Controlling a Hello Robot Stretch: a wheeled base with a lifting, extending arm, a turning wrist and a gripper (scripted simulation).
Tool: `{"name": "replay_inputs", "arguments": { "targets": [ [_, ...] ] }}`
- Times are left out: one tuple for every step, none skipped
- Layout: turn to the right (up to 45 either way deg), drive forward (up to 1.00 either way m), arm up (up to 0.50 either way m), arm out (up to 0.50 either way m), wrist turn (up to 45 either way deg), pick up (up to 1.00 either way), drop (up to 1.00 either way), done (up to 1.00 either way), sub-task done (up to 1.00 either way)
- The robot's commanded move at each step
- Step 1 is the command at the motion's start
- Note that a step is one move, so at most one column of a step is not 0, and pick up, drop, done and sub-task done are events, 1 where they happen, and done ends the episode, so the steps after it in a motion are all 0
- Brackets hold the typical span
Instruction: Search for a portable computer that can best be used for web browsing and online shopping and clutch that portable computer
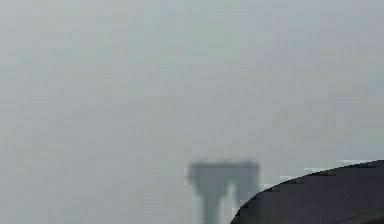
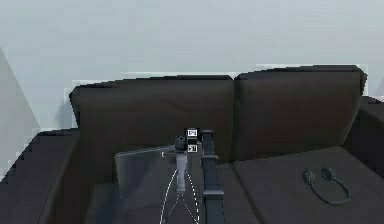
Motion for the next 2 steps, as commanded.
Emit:
{"name": "replay_inputs", "arguments": {
  "targets": [
    [0.0, 0.0, 0.0, 0.0, 45.0, 0.0, 0.0, 0.0, 0.0],
    [0.0, 0.0, 0.0, 0.0, 45.0, 0.0, 0.0, 0.0, 0.0]
  ]
}}
